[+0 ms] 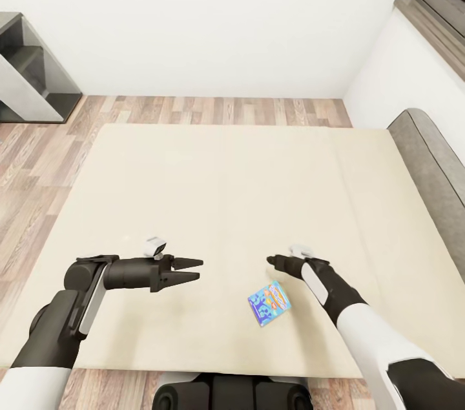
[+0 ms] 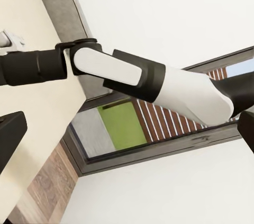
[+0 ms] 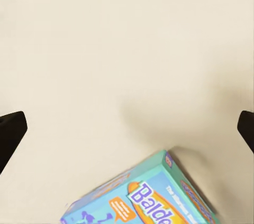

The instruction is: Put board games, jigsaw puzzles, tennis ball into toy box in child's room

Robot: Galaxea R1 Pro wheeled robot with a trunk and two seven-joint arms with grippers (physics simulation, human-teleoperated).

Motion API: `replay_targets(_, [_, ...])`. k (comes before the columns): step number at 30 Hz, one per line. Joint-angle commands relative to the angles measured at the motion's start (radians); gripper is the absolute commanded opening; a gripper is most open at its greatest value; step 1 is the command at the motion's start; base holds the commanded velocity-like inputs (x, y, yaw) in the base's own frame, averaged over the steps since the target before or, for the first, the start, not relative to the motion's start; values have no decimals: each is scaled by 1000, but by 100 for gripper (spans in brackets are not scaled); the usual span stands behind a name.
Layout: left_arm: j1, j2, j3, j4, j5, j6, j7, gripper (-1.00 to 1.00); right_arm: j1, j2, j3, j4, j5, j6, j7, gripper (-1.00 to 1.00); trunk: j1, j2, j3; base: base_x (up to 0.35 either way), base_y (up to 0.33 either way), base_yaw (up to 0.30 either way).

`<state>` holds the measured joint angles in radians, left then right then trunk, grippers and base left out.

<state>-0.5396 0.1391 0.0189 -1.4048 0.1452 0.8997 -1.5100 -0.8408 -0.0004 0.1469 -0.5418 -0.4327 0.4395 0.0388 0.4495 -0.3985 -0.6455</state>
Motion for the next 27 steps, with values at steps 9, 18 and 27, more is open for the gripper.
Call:
replay_targets(9, [0,0,0,0,1,10,-3,100,10,-19,5,-51,3,74,44,100,1,-2,-9,0,0,0])
replay_targets(18, [0,0,0,0,1,10,4,100,11,-22,5,-53,3,88,43,100,1,-2,-23,0,0,0])
replay_targets(27, [0,0,-2,1,2,10,39,100,12,-39,4,-52,2,90,44,100,1,-2,-38,0,0,0])
